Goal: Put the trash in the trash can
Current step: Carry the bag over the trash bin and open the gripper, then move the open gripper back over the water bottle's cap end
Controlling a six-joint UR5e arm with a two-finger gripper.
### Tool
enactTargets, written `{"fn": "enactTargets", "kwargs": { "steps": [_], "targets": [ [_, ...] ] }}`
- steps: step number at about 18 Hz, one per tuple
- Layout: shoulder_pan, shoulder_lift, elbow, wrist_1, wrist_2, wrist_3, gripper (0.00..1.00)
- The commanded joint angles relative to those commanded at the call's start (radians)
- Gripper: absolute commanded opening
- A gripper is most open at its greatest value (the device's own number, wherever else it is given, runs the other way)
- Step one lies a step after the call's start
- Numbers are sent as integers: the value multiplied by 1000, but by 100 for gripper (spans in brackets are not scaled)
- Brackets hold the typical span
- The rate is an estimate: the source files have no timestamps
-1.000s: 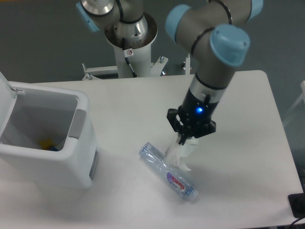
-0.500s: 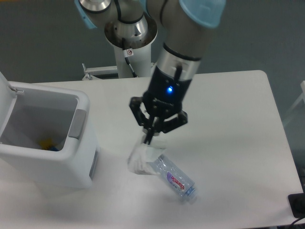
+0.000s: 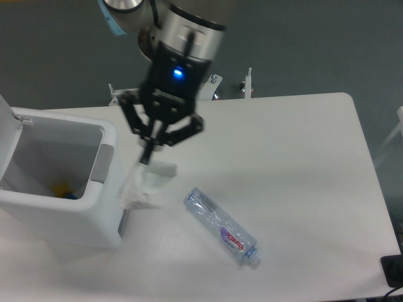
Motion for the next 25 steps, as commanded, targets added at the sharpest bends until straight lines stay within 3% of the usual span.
{"fn": "enactTargets", "kwargs": {
  "steps": [3,5,6,7,8,9,14,16,25],
  "targets": [
    [-55,32,-40,2,0,0,4],
    [-78,41,-42,6,0,1,24],
    [-84,51,-42,9,0,5,64],
    [-86,54,-42,9,0,6,71],
    [-89,58,-43,9,2,6,93],
    [-91,58,-43,9,8,12,100],
    [-86,14,-35,29,14,6,100],
    [-28,-7,-37,54,14,1,100],
    [193,-152,-29,61,15,5,100]
  ]
}}
